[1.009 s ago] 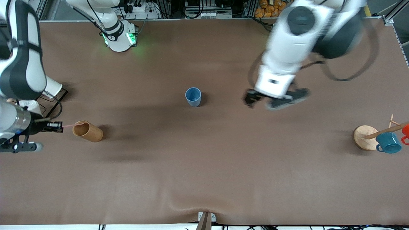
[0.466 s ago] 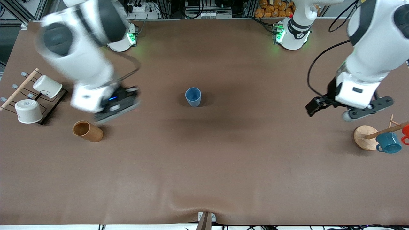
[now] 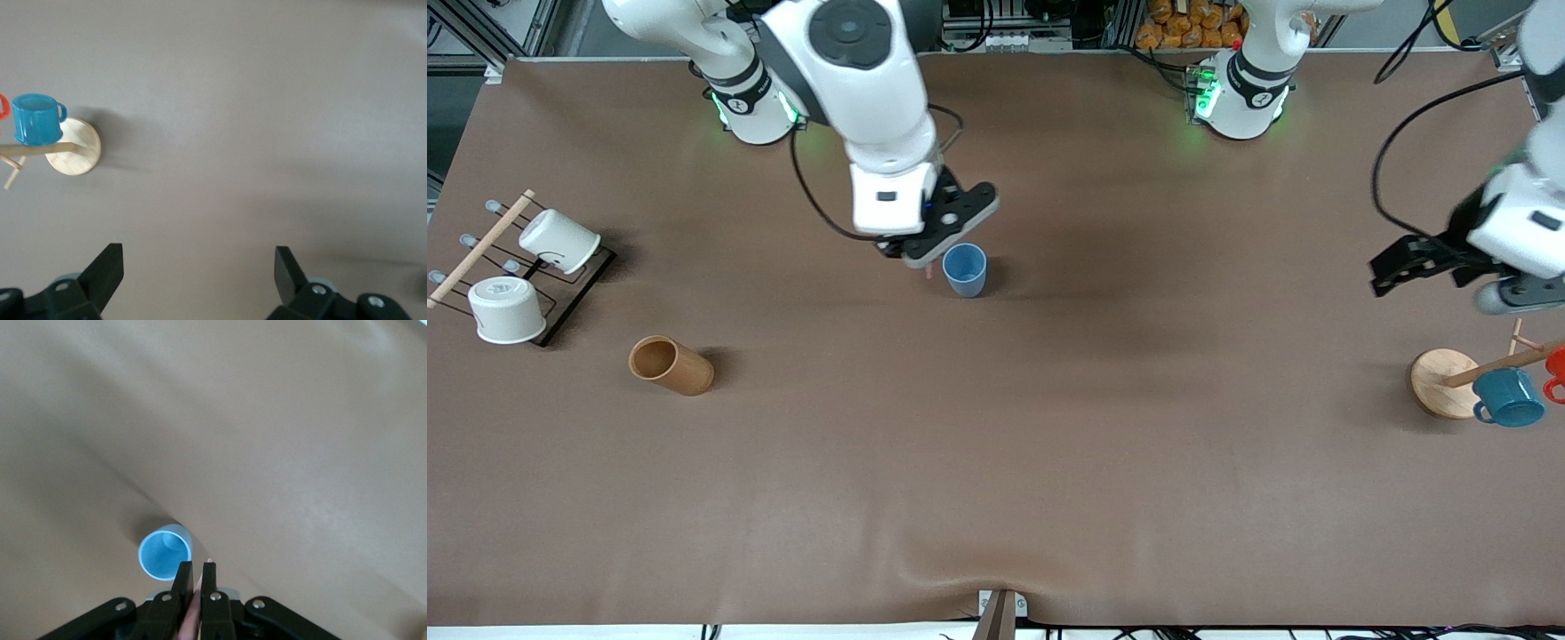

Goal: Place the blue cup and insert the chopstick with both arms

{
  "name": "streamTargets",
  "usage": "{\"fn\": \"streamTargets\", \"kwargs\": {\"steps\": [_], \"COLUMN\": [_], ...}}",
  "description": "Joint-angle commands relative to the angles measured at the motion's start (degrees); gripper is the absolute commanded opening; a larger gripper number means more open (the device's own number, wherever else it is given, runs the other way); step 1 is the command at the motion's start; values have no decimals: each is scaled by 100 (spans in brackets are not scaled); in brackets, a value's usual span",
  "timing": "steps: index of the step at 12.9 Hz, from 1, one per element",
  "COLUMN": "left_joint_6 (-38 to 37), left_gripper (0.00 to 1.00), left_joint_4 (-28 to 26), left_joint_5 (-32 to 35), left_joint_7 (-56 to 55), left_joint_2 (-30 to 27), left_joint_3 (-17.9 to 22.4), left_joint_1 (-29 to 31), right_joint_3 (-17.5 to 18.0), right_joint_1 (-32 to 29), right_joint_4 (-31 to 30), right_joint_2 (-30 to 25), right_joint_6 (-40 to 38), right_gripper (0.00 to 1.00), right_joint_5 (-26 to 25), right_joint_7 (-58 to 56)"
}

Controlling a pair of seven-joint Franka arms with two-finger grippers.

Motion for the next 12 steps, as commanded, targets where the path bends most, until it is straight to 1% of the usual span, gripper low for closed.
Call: {"fn": "streamTargets", "kwargs": {"steps": [1, 3, 4, 6, 8, 11, 12], "left_joint_6": [-253, -288, -297, -455, -499, -543, -543], "left_gripper": [100, 100, 100, 100, 100, 100, 100], "left_joint_4": [3, -24, -50, -59, -68, -68, -50], "left_joint_5": [-163, -163, -163, -154, -155, -155, -146], "left_joint_7": [326, 657, 877, 932, 923, 862, 862], "left_joint_2": [-134, -196, -274, -319, -372, -363, -354], "left_joint_3": [-9, -9, 8, -44, -237, -351, -491], "left_joint_1": [160, 265, 275, 327, 503, 573, 730], "right_joint_3": [-55, -63, -63, -55, -55, -63, -72], "right_joint_1": [255, 527, 598, 669, 730, 757, 748], "right_joint_4": [-455, -658, -677, -712, -721, -712, -712], "right_joint_2": [32, 76, 163, 286, 392, 594, 673], "right_joint_6": [460, 497, 497, 479, 497, 681, 786], "right_gripper": [0, 0, 0, 0, 0, 0, 0], "right_joint_5": [20, 29, 29, 29, 38, 29, 20], "right_joint_7": [393, 700, 928, 1044, 1140, 1238, 1238]}}
